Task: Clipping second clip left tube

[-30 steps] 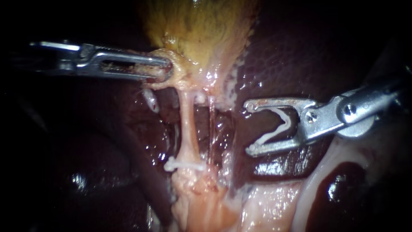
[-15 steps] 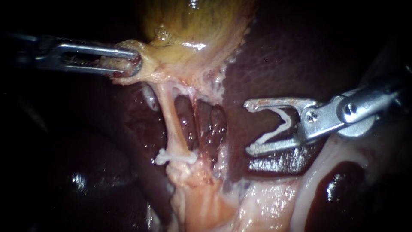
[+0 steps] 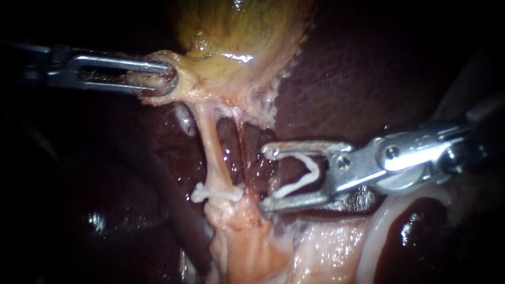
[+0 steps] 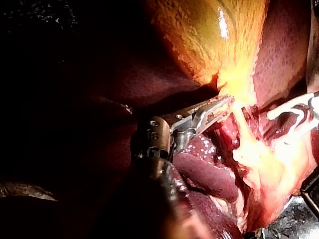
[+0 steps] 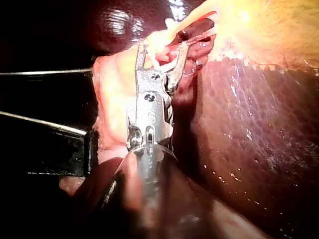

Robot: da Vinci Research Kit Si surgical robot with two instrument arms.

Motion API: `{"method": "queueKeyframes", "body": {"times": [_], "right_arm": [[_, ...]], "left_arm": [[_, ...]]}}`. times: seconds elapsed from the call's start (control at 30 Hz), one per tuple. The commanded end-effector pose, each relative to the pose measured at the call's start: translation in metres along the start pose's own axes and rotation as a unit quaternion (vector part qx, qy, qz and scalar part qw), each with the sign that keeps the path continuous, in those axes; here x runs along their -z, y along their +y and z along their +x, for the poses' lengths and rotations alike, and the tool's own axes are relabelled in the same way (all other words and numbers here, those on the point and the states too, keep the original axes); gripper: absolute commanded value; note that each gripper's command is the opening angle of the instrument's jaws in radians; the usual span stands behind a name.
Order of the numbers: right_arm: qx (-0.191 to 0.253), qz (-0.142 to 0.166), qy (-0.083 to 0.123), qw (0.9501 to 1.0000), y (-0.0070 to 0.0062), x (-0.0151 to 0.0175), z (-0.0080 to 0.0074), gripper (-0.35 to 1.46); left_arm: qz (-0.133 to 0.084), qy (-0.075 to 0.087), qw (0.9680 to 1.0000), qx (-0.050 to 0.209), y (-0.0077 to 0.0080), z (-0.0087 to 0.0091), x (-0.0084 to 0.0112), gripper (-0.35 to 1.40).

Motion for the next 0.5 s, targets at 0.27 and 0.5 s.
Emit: {"method": "queueKeyframes", "body": {"times": [0.27, 0.5], "right_arm": [[-0.025, 0.002, 0.001, 0.9997, 0.0002, -0.0035, -0.0005, 0.49], [-0.043, -0.001, 0.0, 0.9991, 0.0014, -0.0055, -0.0024, 0.49]], "left_arm": [[0.001, 0.001, 1.0, 0.0, 0.0002, 0.0, -0.0002, -0.35], [0.002, 0.001, 1.0, 0.001, 0.0004, 0.0, -0.0002, -0.35]]}}
